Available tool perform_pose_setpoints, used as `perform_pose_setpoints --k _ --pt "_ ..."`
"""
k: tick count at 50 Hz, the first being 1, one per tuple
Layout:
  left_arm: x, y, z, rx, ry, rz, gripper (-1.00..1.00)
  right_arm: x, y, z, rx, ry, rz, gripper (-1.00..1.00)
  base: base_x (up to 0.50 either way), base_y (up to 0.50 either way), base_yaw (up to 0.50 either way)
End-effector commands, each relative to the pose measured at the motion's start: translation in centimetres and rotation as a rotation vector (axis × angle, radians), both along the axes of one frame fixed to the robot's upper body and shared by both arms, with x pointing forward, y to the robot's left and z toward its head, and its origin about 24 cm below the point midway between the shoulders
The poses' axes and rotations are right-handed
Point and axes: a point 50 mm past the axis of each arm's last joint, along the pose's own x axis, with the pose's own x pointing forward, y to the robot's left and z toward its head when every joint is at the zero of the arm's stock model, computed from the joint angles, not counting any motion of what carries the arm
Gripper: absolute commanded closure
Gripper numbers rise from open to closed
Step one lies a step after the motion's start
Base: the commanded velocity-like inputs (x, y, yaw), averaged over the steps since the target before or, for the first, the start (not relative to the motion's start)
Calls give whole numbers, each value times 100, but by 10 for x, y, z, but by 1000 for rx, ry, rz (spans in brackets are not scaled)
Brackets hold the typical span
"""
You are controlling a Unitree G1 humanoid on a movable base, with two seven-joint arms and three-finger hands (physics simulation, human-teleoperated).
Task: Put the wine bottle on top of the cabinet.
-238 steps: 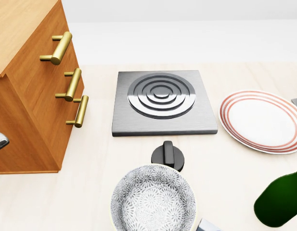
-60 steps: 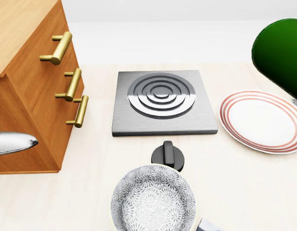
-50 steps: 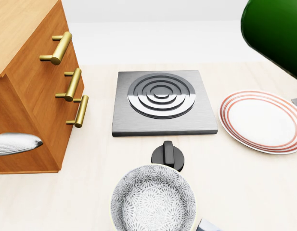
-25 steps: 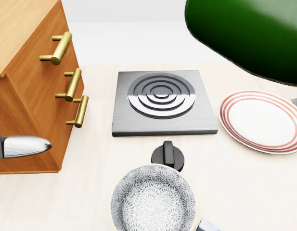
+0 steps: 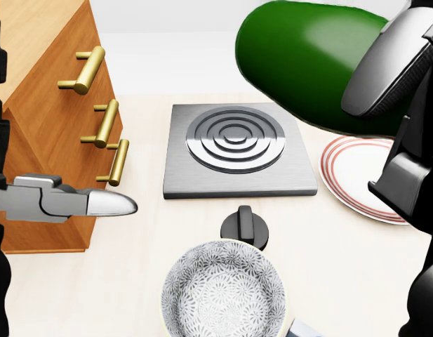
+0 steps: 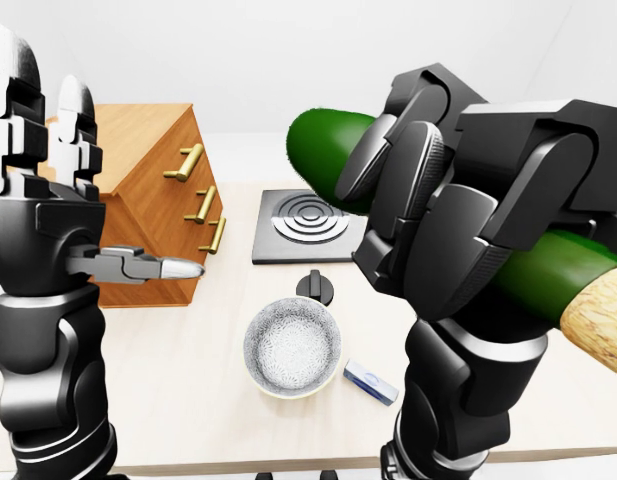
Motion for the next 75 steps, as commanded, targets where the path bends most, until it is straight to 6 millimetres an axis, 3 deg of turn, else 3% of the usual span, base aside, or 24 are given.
perform_pose_setpoints --k 1,13,27,75 --pt "8 -15 -2 84 16 3 -100 1 3 -2 -4 8 -68 100 0 0 0" --pt "34 -27 -11 116 102 11 -100 -3 5 1 -9 -23 -69 100 0 0 0" --pt "47 -43 -19 142 155 -8 -100 -1 7 -2 -10 -1 -66 100 0 0 0" --pt "38 -83 -2 159 83 -136 -100 6 12 -11 -9 61 -49 100 0 0 0"
